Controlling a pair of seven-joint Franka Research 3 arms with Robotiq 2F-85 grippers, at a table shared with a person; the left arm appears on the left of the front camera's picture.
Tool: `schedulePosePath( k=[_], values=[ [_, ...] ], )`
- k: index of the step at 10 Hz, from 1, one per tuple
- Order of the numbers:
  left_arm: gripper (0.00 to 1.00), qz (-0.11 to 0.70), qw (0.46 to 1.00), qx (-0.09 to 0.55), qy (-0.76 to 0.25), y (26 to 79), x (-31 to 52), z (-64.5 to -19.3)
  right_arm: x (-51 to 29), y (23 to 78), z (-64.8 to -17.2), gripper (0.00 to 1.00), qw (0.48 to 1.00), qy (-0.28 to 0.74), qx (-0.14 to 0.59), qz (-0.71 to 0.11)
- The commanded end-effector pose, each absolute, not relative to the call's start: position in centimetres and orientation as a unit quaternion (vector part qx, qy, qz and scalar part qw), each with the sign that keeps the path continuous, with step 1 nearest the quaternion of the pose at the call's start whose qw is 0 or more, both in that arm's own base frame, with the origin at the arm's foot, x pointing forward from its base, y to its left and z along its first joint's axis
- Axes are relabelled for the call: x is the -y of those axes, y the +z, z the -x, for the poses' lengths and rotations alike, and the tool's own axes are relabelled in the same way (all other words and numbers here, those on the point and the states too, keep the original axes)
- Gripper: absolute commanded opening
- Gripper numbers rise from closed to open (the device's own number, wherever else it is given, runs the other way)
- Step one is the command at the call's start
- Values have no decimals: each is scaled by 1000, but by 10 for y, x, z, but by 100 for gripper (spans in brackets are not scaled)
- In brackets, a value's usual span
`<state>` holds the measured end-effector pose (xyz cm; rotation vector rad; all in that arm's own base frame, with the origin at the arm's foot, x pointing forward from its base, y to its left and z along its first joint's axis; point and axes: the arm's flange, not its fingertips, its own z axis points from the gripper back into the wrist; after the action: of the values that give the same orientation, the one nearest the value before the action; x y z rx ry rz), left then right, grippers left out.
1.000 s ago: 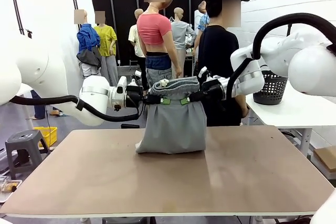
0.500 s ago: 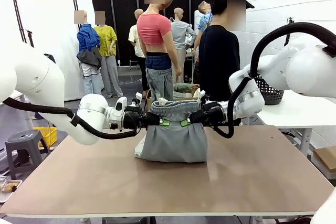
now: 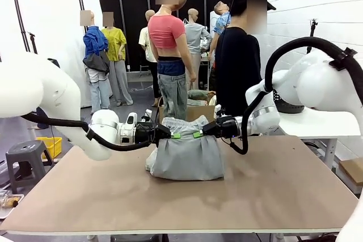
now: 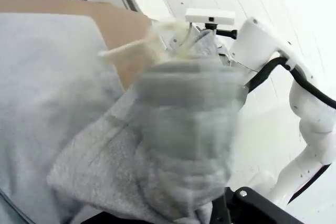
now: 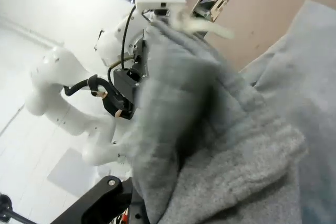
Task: Fold the training pants.
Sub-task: Fold the Training pants in half.
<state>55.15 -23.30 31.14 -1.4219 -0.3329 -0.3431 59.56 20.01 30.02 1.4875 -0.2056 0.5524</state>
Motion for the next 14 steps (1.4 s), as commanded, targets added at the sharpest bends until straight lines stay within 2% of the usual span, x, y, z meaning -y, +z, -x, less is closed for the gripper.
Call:
schedulePosePath(
  k=[1,3,4,6,8,9,14],
  values=[
    [0,639,744,146,-130,293,211,-558,-169,298,-628,0,720,212,103,-652],
    [0,641,715,199,-197,304,213,-556,-181,306,-625,0,741,271,119,-602],
    [0,649,733,149,-140,295,233,-562,-201,288,-608,0,706,241,90,-660],
    [0,649,733,149,-140,295,233,-562,-201,288,-608,0,706,241,90,-660],
    [0,646,728,159,-167,308,241,-571,-206,300,-615,0,718,254,98,-641],
    [0,643,730,162,-165,317,239,-590,-208,306,-632,0,721,250,105,-637],
    [0,636,755,107,-117,301,242,-633,-200,301,-671,0,743,186,98,-635]
  ],
)
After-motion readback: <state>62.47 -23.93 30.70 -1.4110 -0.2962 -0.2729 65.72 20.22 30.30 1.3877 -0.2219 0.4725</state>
